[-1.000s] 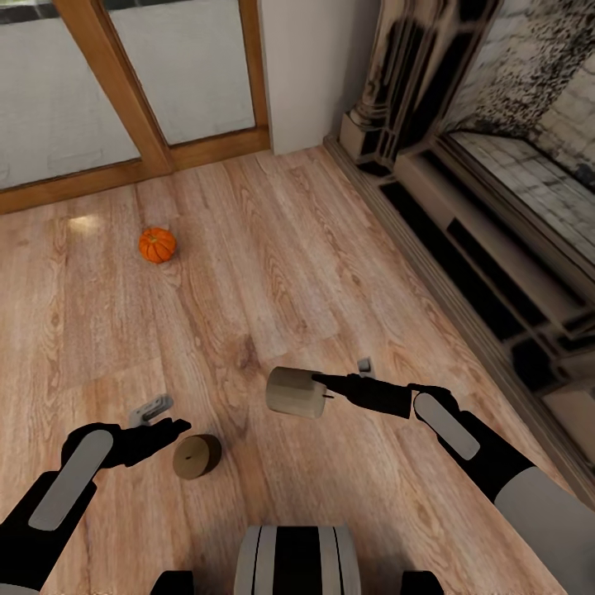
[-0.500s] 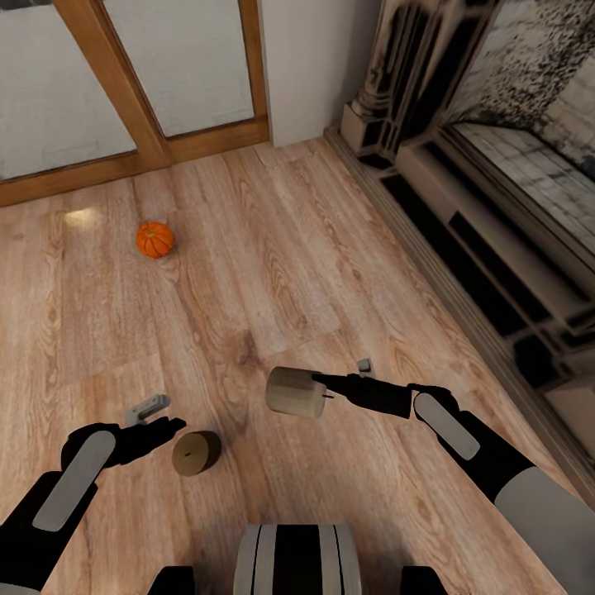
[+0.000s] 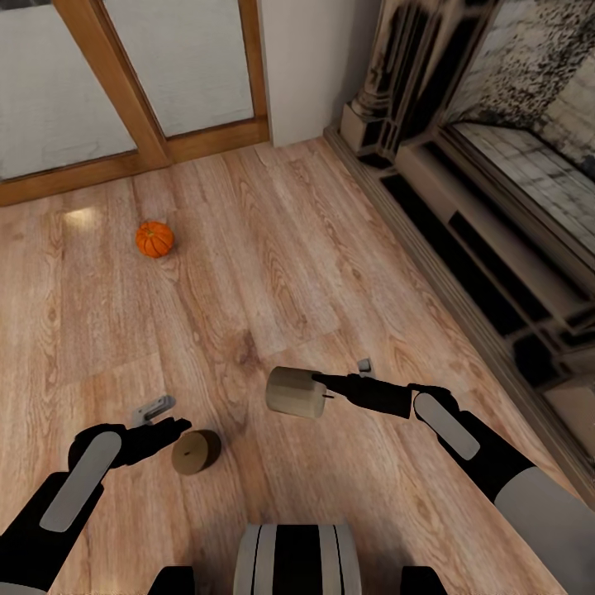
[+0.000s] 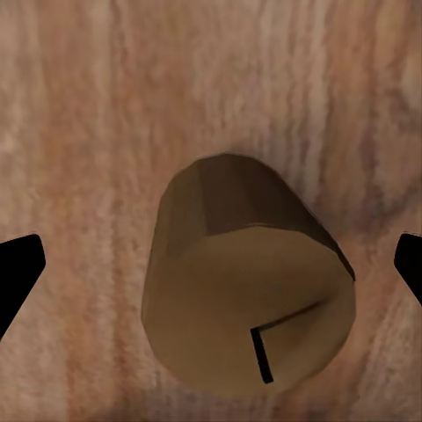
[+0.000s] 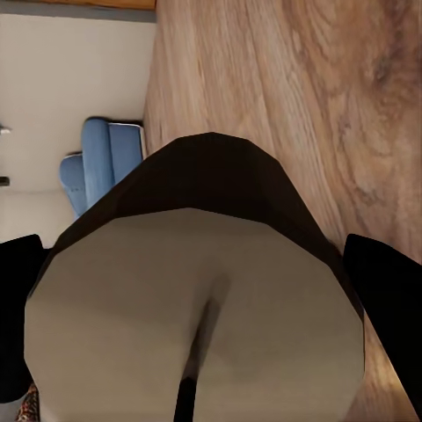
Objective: Place each of the two pumpkins and all three candles from the living room inside a cabinet in the living room (use any cabinet), then make sure every cabinet is closed, and position the cauldron so it is next to a table in the living room.
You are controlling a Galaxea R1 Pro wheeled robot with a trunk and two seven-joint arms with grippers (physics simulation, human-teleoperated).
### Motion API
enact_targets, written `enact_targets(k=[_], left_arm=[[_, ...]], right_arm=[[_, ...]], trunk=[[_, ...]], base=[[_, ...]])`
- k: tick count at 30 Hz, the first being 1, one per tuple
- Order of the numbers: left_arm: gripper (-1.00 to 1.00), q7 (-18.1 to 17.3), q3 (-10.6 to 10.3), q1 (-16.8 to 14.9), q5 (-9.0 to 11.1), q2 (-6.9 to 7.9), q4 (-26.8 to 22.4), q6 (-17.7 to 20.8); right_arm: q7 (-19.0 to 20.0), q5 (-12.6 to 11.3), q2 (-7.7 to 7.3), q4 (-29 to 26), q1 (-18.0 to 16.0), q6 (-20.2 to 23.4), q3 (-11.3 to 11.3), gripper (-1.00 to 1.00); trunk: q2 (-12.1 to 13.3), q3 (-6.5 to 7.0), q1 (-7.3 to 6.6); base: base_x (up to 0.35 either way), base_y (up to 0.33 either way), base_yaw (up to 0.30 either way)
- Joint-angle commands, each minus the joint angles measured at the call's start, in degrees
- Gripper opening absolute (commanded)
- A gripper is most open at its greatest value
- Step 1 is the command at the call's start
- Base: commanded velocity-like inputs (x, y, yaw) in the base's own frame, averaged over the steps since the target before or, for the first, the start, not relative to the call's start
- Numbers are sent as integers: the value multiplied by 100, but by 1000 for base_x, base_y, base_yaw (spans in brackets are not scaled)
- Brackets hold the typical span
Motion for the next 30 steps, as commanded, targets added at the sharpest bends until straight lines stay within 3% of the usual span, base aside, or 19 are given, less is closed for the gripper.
enact_targets(k=[1,30], left_arm=[[100,60,-10,-3,58,5,-7,-2],[100,64,-3,-3,51,6,2,-2]], right_arm=[[-3,-44,-5,0,-5,24,13,-100],[-10,-44,-5,0,-5,23,13,-100]], trunk=[[-2,-3,-2],[-2,-3,-2]], base=[[-79,-59,0],[-8,-23,0]])
